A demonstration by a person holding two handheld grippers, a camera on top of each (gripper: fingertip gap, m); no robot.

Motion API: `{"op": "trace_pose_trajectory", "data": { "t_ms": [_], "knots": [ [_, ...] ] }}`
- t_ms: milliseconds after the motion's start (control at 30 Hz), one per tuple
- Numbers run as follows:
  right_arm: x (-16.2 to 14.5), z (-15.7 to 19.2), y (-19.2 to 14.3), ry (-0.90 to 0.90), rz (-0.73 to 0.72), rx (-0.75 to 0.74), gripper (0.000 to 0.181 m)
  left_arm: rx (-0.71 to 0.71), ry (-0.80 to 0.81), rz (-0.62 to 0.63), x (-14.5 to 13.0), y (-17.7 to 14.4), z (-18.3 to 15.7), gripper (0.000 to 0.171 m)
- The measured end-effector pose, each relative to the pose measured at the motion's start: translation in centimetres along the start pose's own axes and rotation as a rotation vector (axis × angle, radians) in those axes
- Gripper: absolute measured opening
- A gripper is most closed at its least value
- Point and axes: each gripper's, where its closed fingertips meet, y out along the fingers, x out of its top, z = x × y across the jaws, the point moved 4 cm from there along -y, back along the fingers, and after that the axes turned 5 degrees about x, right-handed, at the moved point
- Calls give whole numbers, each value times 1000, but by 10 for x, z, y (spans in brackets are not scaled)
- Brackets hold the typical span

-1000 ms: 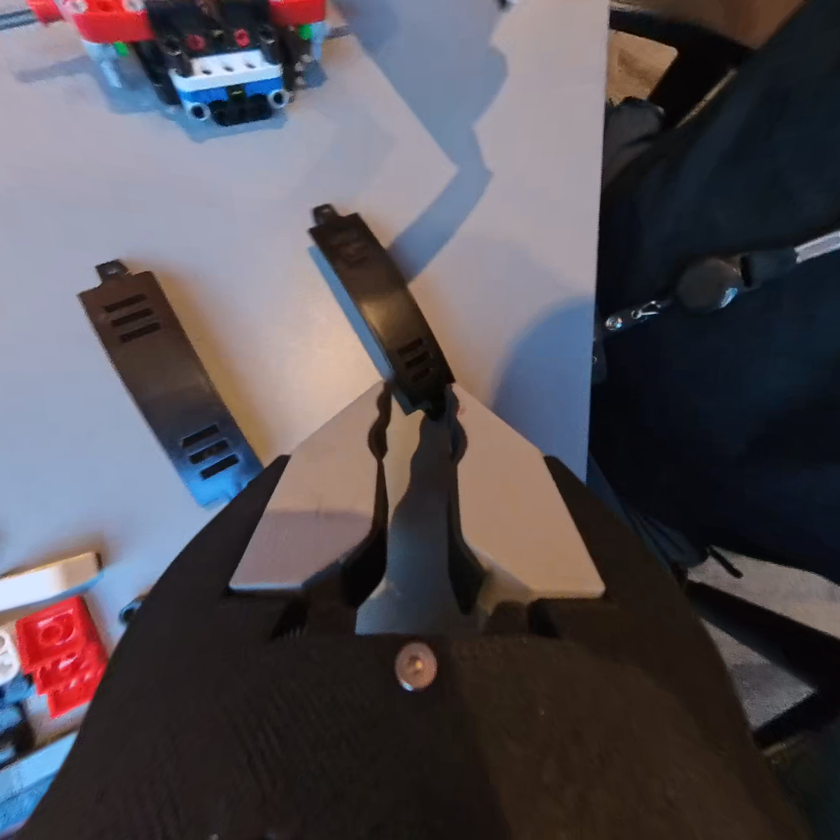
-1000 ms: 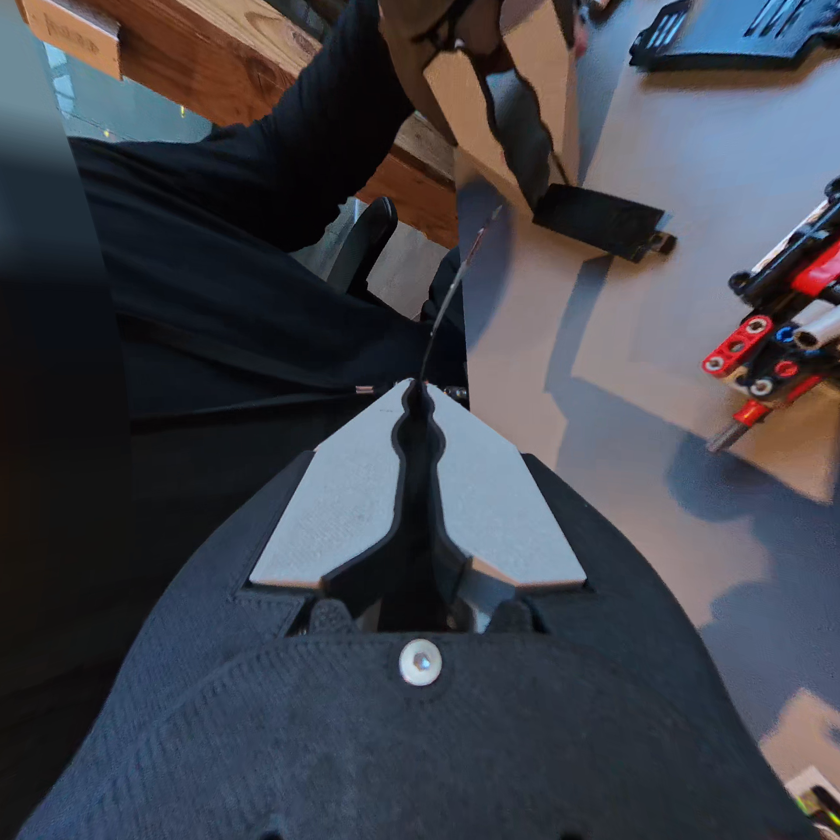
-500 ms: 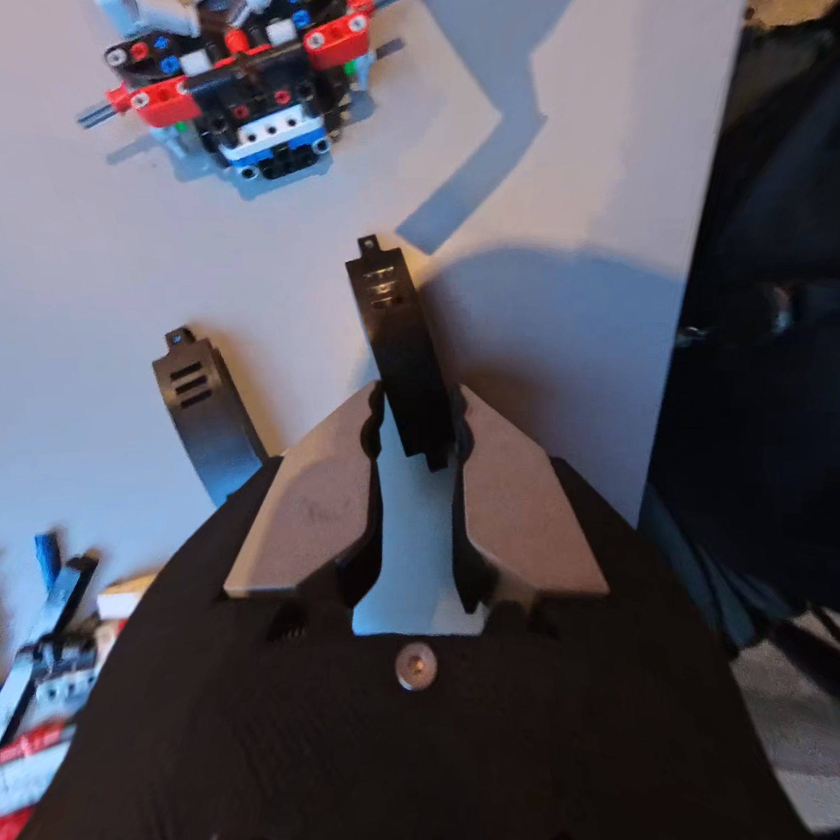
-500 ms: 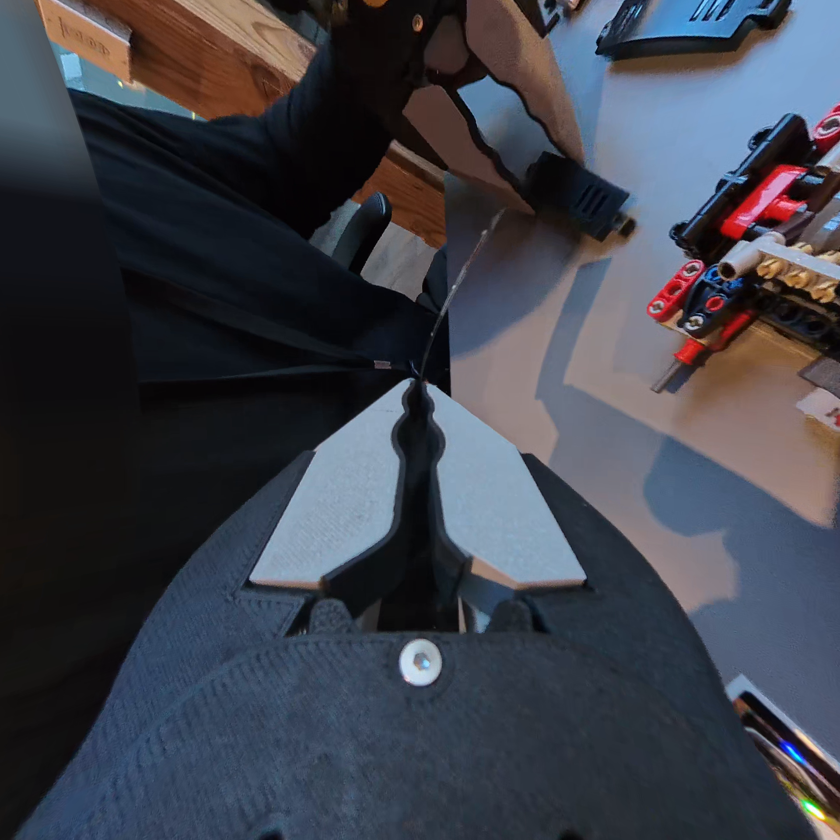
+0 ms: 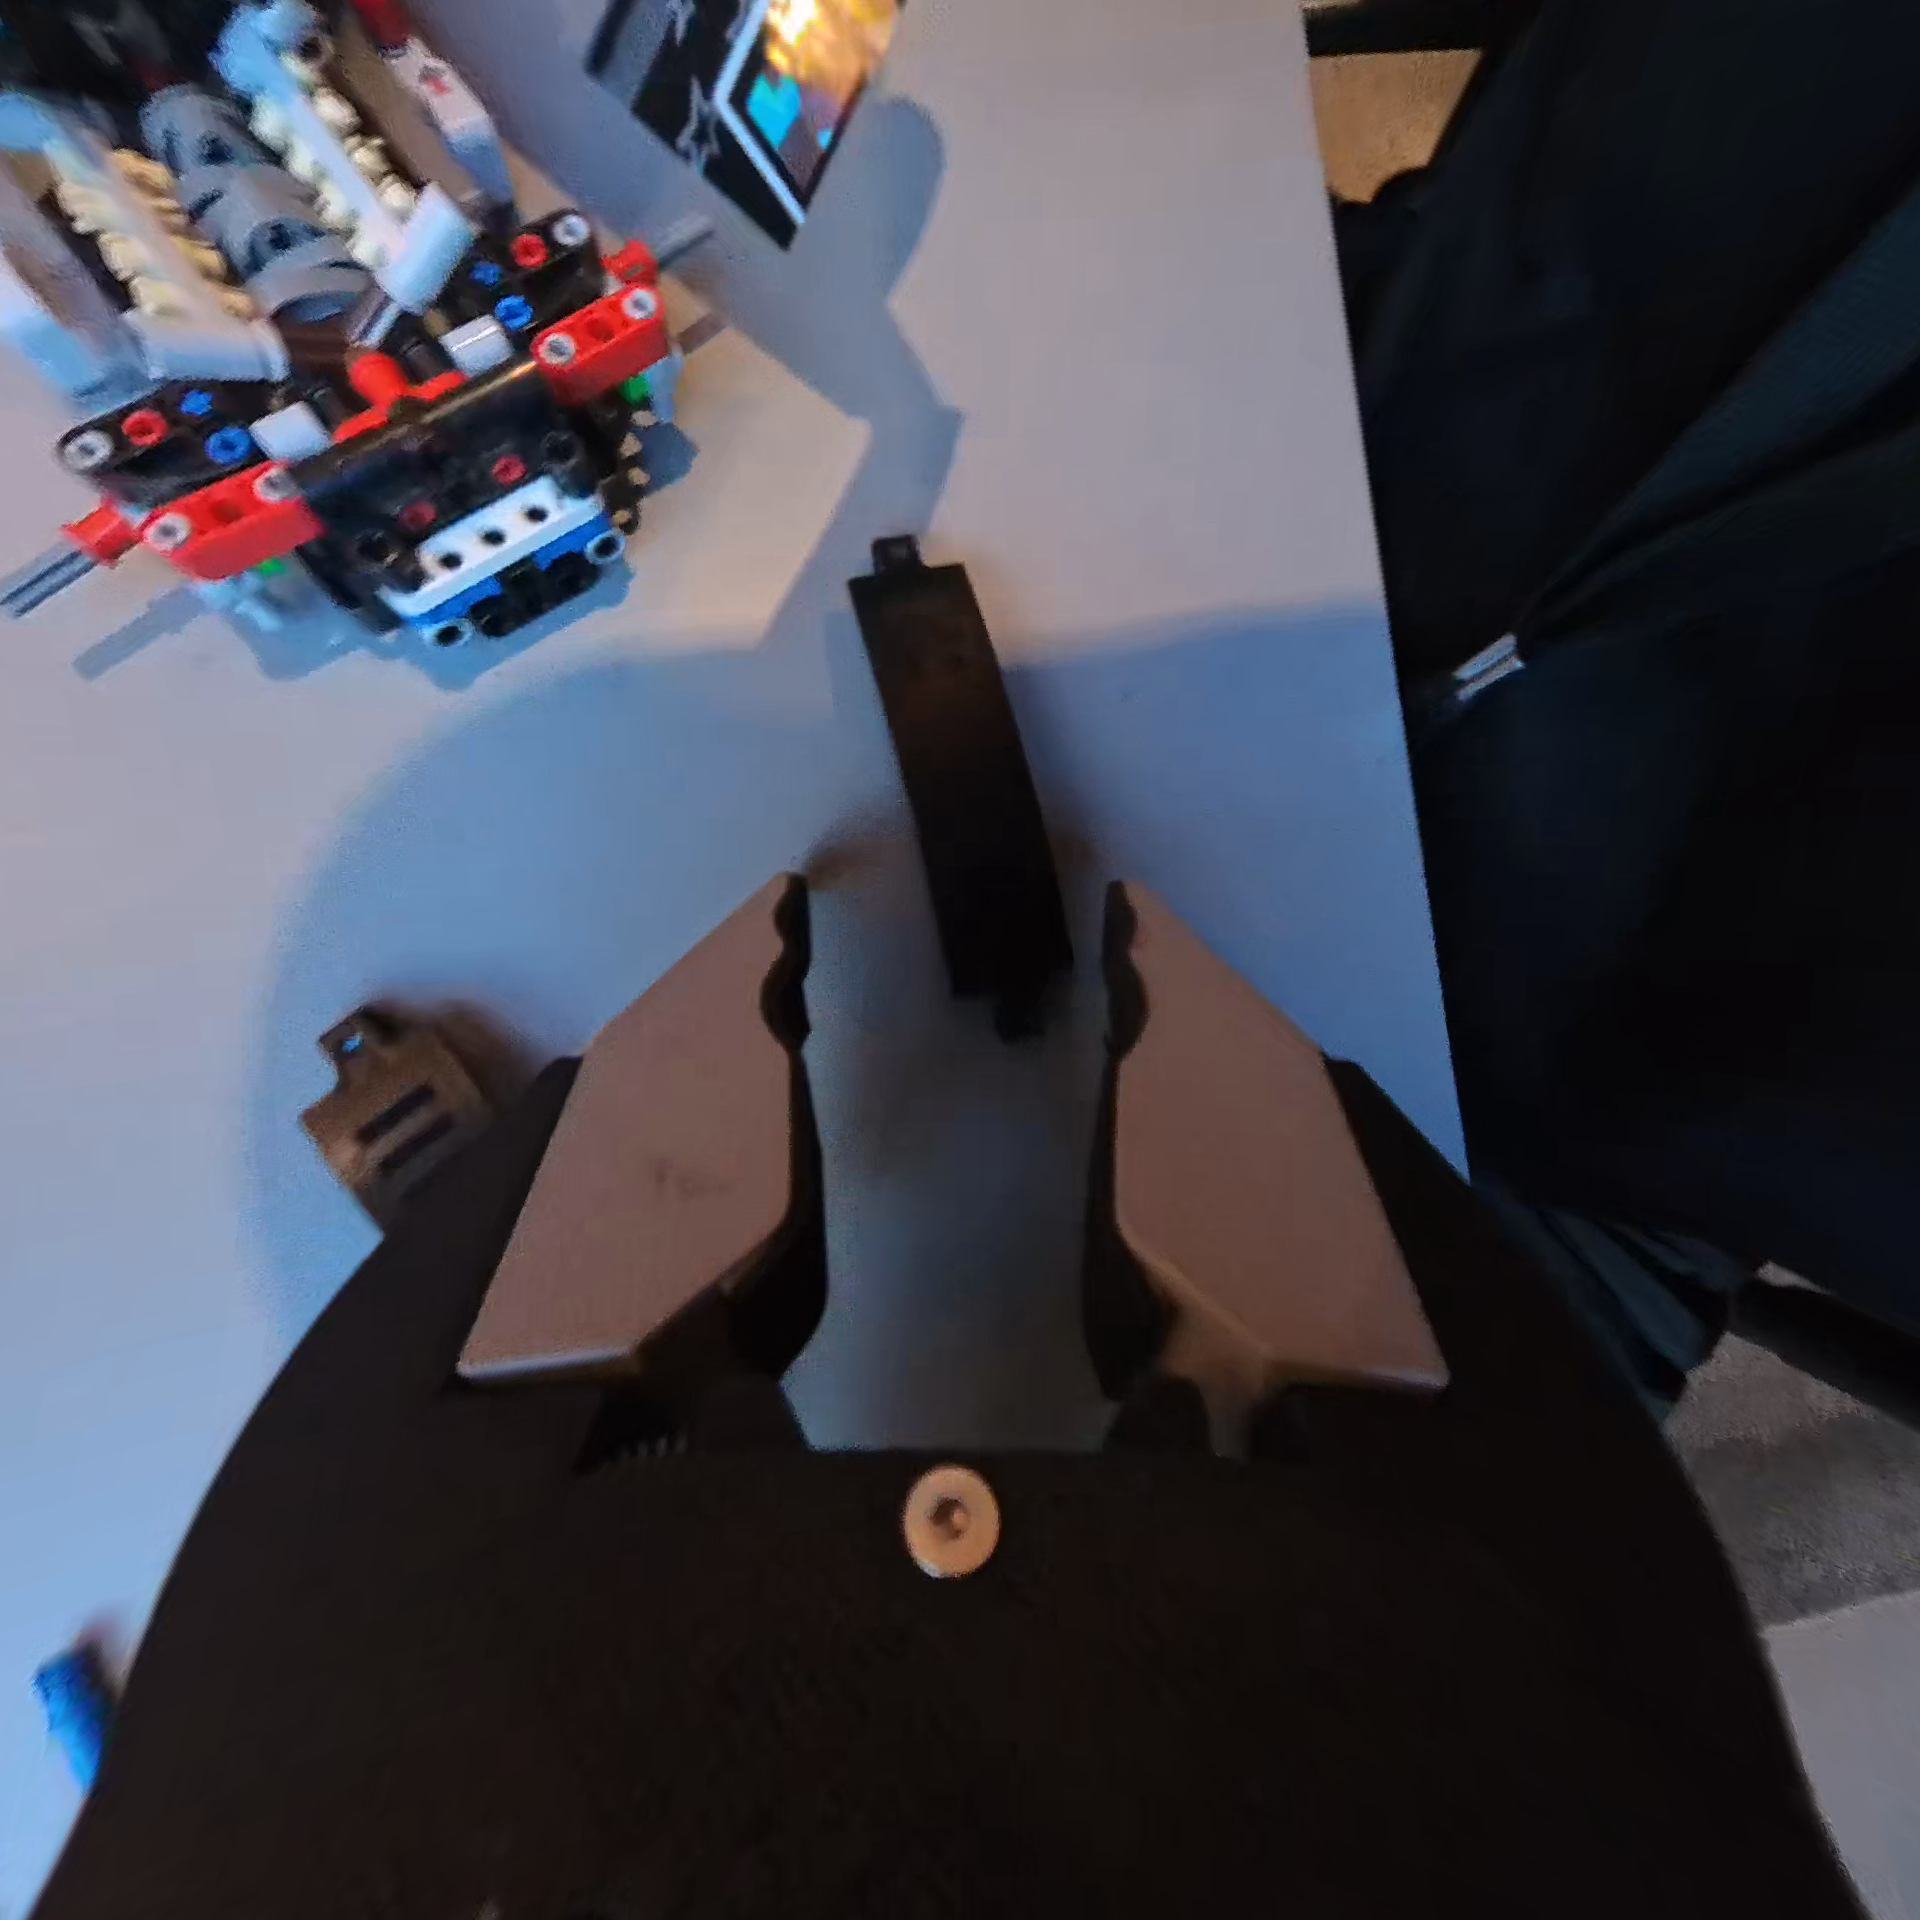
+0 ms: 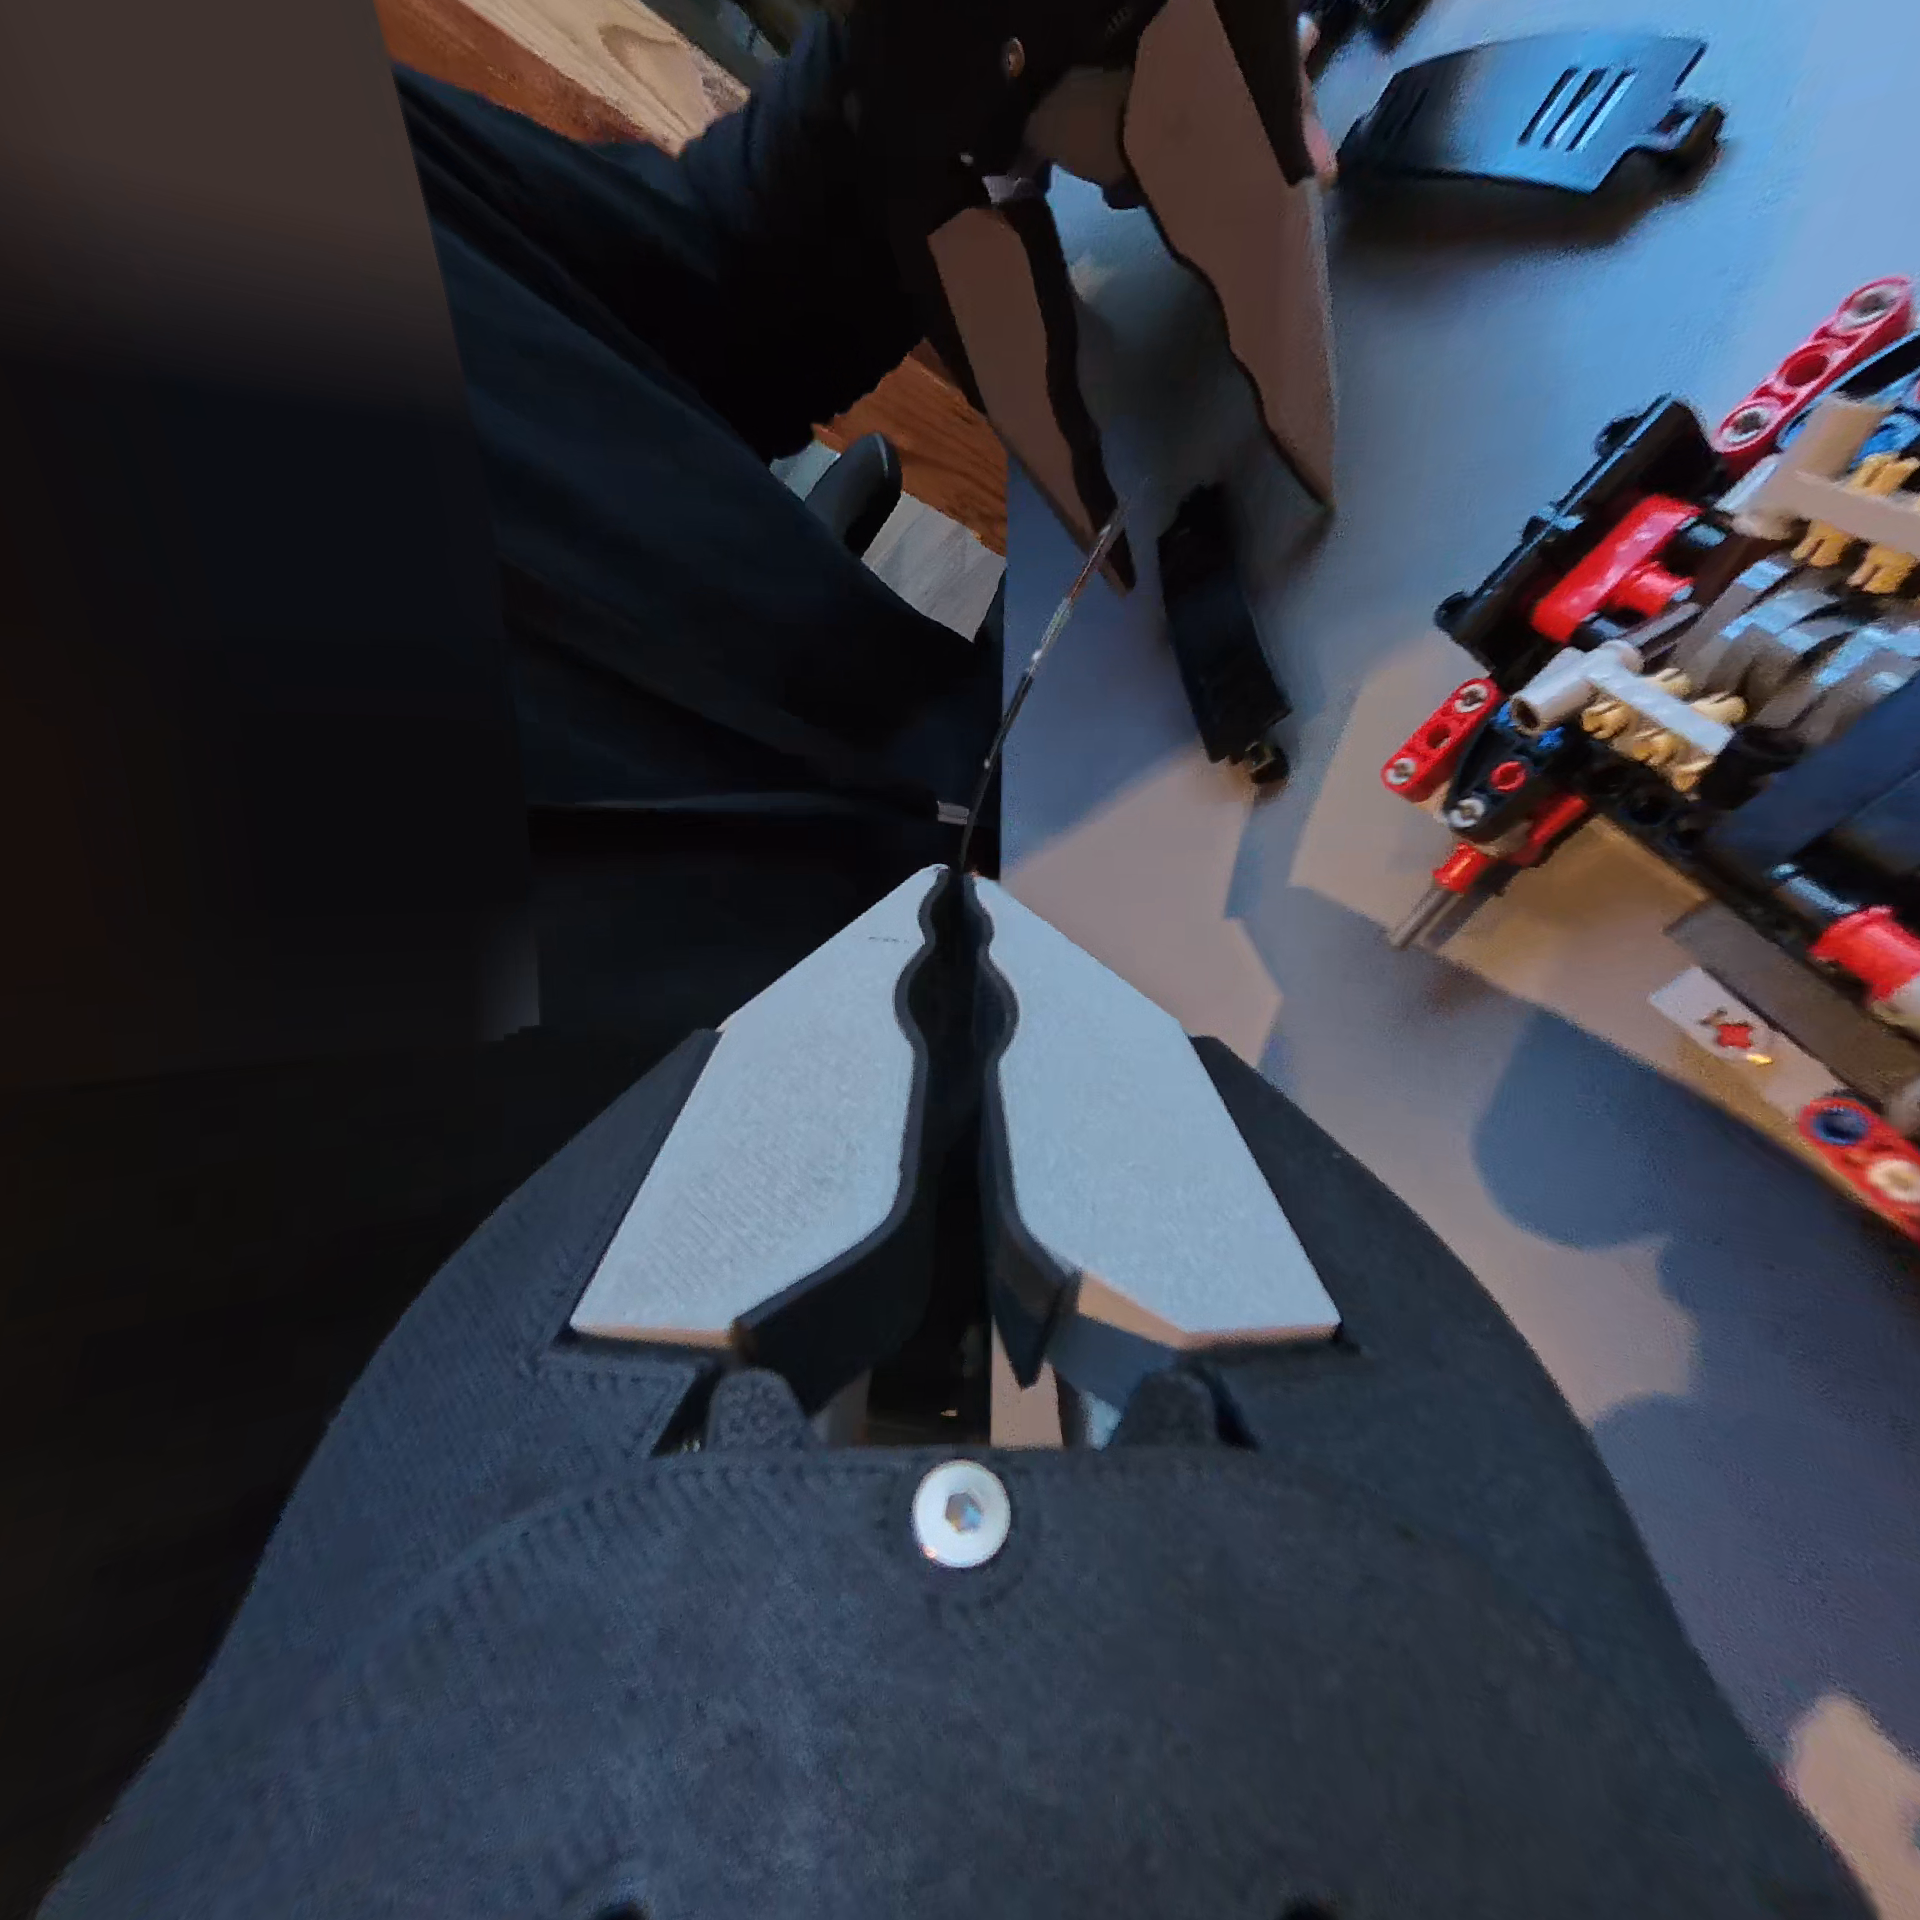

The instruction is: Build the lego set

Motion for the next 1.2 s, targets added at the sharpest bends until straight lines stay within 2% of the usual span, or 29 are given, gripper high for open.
{"op": "trace_pose_trajectory", "data": {
  "t_ms": [133,267,433,667,900,1200],
  "knots": [
    [9,-4,-12,-16,-16,1,0,31,-62,-134,-4,-26,1,55],
    [18,-9,-23,-34,-13,-9,0,99,-99,-317,-4,-48,11,48],
    [30,-16,-30,-60,5,-28,0,106,-92,-414,1,-53,19,46],
    [41,-16,-37,-79,-3,-12,0,172,8,-430,11,-70,18,47],
    [43,-22,-41,-82,-5,-21,0,219,2,-425,7,-81,23,46],
    [36,-2,-47,-125,-25,-41,0,289,-17,-420,10,-97,18,46]
  ]
}}
